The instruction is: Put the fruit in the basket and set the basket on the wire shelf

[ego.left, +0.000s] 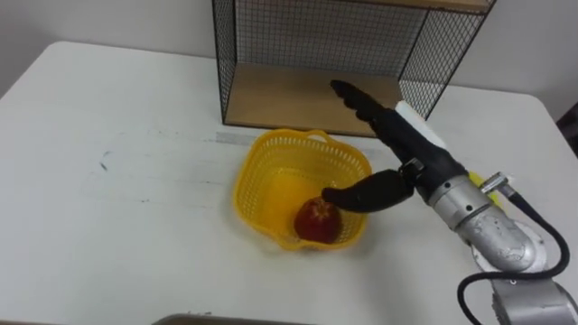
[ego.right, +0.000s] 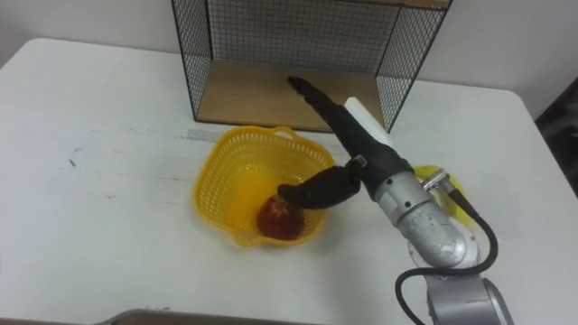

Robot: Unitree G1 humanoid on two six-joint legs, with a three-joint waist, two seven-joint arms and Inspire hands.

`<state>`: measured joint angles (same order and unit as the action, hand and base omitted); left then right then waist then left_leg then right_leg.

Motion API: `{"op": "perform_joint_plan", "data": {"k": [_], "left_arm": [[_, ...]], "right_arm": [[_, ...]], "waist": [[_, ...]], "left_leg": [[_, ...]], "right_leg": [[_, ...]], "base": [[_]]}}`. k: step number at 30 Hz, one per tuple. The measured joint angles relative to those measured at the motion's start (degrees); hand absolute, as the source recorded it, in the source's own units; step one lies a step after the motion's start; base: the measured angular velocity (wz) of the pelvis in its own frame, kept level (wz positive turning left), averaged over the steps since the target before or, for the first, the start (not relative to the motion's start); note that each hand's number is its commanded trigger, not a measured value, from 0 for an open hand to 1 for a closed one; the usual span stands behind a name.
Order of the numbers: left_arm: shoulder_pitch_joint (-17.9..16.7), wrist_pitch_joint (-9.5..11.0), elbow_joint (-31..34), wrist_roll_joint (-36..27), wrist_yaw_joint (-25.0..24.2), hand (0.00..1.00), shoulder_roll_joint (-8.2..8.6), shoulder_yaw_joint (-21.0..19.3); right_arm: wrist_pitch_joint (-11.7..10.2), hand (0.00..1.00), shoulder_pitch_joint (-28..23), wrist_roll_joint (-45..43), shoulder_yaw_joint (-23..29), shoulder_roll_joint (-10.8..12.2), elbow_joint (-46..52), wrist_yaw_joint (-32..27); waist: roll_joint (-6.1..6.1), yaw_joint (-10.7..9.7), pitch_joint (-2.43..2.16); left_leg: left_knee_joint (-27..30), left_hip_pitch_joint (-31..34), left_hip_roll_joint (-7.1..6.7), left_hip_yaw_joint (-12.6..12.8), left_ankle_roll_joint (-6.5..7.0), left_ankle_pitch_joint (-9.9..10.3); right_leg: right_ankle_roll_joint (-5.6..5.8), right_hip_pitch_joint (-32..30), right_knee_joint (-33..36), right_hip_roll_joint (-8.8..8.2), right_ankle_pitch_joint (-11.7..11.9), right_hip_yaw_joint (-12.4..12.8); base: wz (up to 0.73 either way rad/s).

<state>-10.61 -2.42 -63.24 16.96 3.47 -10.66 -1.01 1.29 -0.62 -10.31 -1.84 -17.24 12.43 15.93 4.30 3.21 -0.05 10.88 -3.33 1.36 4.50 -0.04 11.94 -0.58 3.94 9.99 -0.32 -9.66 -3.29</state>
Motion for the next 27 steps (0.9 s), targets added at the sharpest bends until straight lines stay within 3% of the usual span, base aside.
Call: {"op": "perform_joint_plan", "data": {"k": [10, 15, 20, 27], "left_arm": [[-3.6, 0.0, -0.9, 0.2, -0.2, 0.00, 0.57, -1.2], [-3.8, 0.0, -0.9, 0.2, -0.3, 0.00, 0.57, -1.2], [-3.6, -0.1, -0.6, 0.0, 0.1, 0.00, 0.59, -2.2], [-3.9, -1.4, 0.5, 0.5, 0.0, 0.00, 0.59, -3.5]], "right_arm": [[-1.2, 0.00, -1.0, 1.4, 10.2, 0.2, -0.5, -11.1], [-1.6, 0.00, -3.2, 1.5, 10.9, 0.2, -1.1, -16.0], [-2.5, 0.00, -3.3, 3.4, 11.8, -0.1, -11.0, -19.6], [-2.4, 0.00, -3.3, 3.0, 12.2, -0.1, -17.4, -23.0]], "waist": [[-0.29, -3.0, 0.14], [0.42, -3.2, 0.15], [1.43, -3.0, 0.13], [0.66, -3.2, 0.15]], "left_leg": [[-0.2, -0.5, 0.04, 0.0, 0.00, 0.0], [-0.2, -0.4, 0.04, 0.1, -0.01, 0.0], [-0.1, -0.4, 0.06, 0.2, -0.01, 0.0], [-0.4, -0.4, 0.08, 0.2, -0.01, 0.0]], "right_leg": [[-0.01, 0.3, 0.0, 0.14, 0.0, 0.5], [-0.01, 0.2, -0.2, 0.22, 0.0, 0.8], [-0.03, -0.1, -0.2, 0.20, 0.0, 0.8], [0.00, -0.1, -0.2, 0.23, 0.1, 0.8]], "base": [[-0.02], [0.00], [0.00], [0.00]]}}
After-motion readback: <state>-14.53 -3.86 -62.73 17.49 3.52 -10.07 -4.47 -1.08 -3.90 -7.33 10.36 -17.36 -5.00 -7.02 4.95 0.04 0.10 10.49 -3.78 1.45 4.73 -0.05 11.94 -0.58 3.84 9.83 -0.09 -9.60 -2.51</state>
